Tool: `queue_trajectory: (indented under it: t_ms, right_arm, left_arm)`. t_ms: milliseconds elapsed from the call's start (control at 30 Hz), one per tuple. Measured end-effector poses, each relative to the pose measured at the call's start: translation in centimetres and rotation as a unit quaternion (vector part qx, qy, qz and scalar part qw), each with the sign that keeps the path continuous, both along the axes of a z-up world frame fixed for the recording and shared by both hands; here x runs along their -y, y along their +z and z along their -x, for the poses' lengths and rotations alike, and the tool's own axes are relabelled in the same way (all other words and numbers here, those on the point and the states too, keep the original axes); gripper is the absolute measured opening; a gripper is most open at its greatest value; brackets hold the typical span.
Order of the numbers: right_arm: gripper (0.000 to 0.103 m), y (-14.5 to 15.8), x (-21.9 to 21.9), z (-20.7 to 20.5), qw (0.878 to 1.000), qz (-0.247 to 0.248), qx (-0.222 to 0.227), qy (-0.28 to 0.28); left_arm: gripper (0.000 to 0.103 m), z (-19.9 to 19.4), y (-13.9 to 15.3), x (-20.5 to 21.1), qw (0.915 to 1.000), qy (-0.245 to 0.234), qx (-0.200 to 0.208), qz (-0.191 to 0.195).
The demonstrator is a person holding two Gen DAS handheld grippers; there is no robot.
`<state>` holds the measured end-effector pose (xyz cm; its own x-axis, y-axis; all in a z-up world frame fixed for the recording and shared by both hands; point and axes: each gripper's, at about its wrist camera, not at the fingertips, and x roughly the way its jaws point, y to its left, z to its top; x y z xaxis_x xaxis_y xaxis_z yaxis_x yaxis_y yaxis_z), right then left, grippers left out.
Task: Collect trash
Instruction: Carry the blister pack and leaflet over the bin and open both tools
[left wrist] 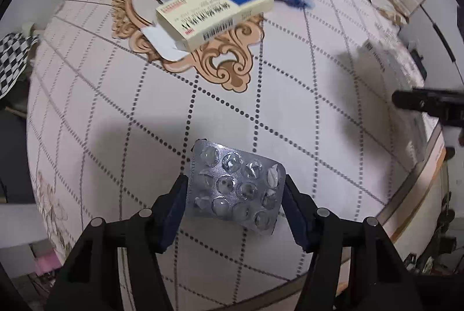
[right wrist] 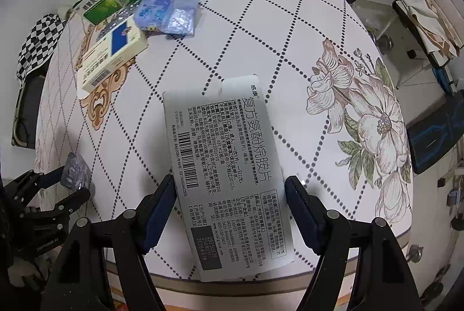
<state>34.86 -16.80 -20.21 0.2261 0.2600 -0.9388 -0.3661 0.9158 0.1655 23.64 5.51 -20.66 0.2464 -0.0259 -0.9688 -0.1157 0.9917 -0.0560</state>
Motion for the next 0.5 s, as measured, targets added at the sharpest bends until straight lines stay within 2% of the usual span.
queue_trajectory:
  t_ms: [100, 233, 333, 400, 500]
  right_arm:
    - [0.077, 0.7, 0.5, 1.6, 1.000, -0.012, 0.007, 0.003]
    - [0.077, 1.2, 1.9, 6.1, 0.999, -0.039, -0.003, -0.001]
    - [0.077, 0.7, 3.6, 10.7, 0.997, -0.071, -0.031, -0.013]
    - [0.077, 0.2, 4.8, 13.8, 0.995, -0.083, -0.047, -0.016]
    - [0.077, -1.2, 7.1, 19.7, 0.992, -0.095, -0.075, -0.022]
  left_arm:
    - [0.060, 3.0, 2.4, 0.9, 0.9989, 0.031, 0.032, 0.013]
    - [0.060, 7.4, 4.9, 1.7, 0.9943, 0.075, 0.069, 0.031]
    - [0.060, 10.9, 5.6, 2.8, 0.9893, 0.110, 0.081, 0.051]
    - [0.060, 14.6, 5.5, 4.0, 0.9857, 0.129, 0.083, 0.069]
    - [0.060, 18.8, 4.0, 5.4, 0.9800, 0.157, 0.073, 0.099]
